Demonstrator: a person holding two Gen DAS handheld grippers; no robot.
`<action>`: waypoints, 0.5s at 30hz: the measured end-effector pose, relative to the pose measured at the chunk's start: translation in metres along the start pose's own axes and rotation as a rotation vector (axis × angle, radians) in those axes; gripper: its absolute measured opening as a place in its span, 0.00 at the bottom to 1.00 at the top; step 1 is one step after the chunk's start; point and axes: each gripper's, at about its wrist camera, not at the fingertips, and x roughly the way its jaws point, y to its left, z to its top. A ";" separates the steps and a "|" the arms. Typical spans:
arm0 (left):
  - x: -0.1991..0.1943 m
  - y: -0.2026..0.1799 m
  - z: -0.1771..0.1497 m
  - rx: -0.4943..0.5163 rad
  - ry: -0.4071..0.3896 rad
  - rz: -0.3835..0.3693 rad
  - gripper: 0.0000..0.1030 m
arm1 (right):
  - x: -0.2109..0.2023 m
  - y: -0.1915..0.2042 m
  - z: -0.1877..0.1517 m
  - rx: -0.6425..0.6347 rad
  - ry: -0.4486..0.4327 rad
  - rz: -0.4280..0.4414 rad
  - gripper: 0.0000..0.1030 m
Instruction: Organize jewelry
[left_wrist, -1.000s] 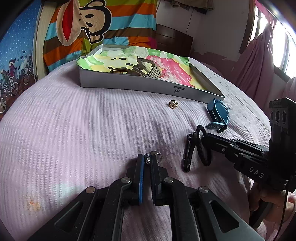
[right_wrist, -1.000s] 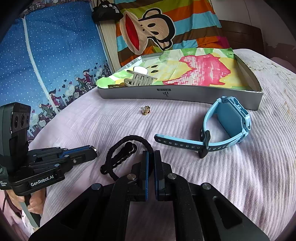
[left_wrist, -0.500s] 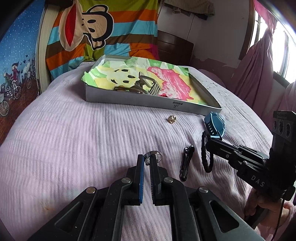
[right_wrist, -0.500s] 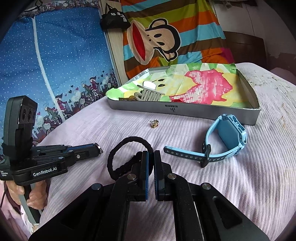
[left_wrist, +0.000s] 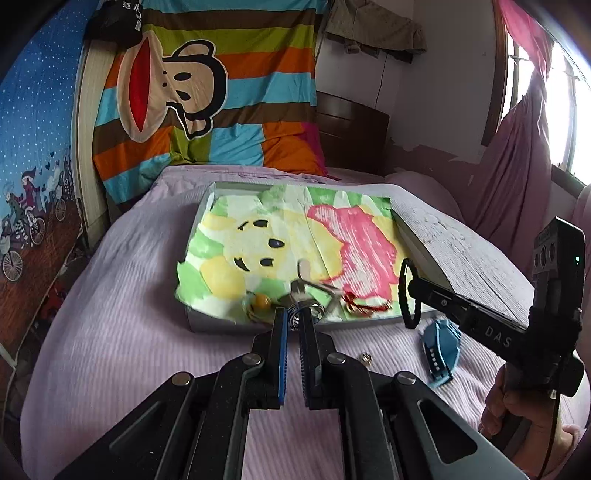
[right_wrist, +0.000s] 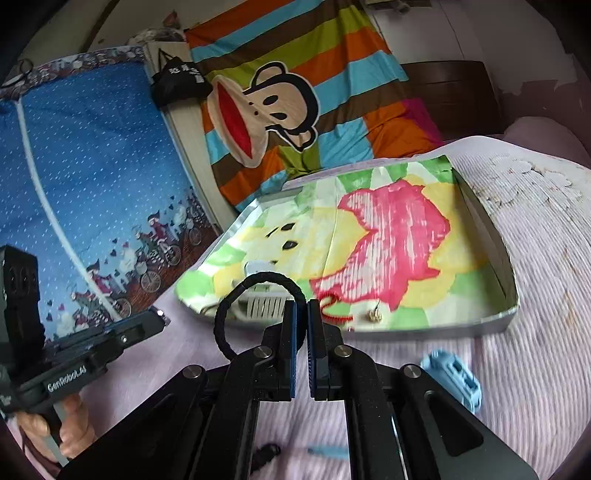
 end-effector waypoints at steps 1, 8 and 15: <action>0.006 0.004 0.007 -0.006 -0.004 0.005 0.06 | 0.008 0.002 0.009 0.004 -0.005 -0.015 0.05; 0.055 0.030 0.039 -0.033 0.001 0.052 0.06 | 0.071 0.011 0.048 0.040 0.012 -0.076 0.05; 0.090 0.041 0.044 -0.015 0.063 0.101 0.06 | 0.116 0.014 0.055 0.079 0.067 -0.113 0.05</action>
